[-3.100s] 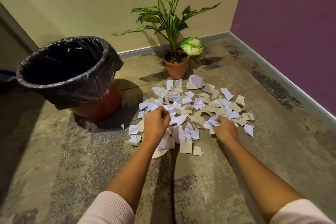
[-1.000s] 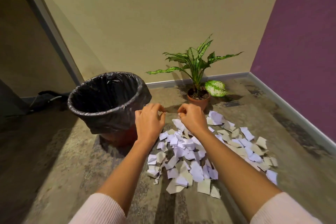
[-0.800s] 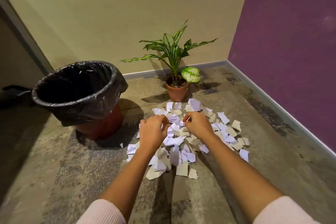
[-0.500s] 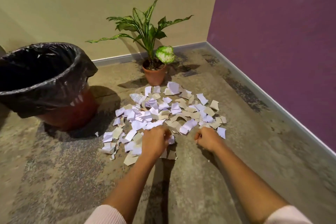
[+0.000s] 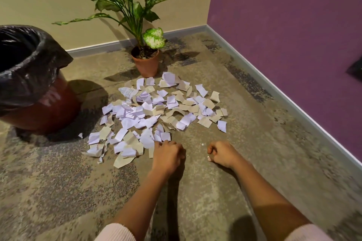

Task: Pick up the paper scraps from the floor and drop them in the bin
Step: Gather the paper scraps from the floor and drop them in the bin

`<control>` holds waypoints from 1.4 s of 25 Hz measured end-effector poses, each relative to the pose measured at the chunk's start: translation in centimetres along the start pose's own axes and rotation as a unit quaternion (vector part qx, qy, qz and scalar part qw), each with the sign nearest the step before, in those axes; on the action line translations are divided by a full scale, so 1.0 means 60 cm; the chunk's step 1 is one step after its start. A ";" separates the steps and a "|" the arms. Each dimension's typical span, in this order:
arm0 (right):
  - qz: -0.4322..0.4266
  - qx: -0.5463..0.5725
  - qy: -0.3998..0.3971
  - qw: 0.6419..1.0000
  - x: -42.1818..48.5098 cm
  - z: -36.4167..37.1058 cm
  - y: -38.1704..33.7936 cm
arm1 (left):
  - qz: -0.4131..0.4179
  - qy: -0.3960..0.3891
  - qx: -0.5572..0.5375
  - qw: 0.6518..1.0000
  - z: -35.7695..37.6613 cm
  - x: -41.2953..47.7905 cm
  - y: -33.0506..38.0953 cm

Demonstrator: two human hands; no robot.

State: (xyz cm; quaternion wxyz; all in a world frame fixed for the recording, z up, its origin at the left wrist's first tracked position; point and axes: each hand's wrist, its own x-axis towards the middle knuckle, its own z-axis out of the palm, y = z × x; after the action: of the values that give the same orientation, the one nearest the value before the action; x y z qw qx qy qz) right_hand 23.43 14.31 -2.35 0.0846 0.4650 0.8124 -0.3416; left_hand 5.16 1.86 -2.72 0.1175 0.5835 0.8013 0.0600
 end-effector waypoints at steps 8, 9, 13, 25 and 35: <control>-0.054 -0.060 0.018 0.997 0.014 0.002 -0.003 | 0.005 -0.008 0.029 1.000 0.007 0.016 0.032; -0.048 -0.044 0.030 0.997 0.019 0.004 -0.007 | 0.008 -0.008 0.042 0.999 0.006 0.017 0.033; -0.019 0.018 0.096 0.995 0.038 0.008 -0.020 | 0.023 -0.008 0.086 0.996 0.006 0.014 0.043; -0.028 -0.049 0.073 0.996 0.061 0.016 -0.059 | 0.023 0.032 0.047 0.998 0.003 -0.009 0.009; -0.075 0.150 0.073 0.983 0.087 0.075 -0.245 | -0.183 0.127 -0.046 0.974 -0.076 -0.044 -0.184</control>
State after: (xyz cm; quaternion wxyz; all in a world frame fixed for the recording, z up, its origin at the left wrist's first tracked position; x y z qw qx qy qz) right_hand 7.78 10.16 -1.12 -0.0717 0.4336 0.7888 -0.4297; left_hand -5.44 -3.92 -0.61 0.0510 0.4083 0.8994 0.1478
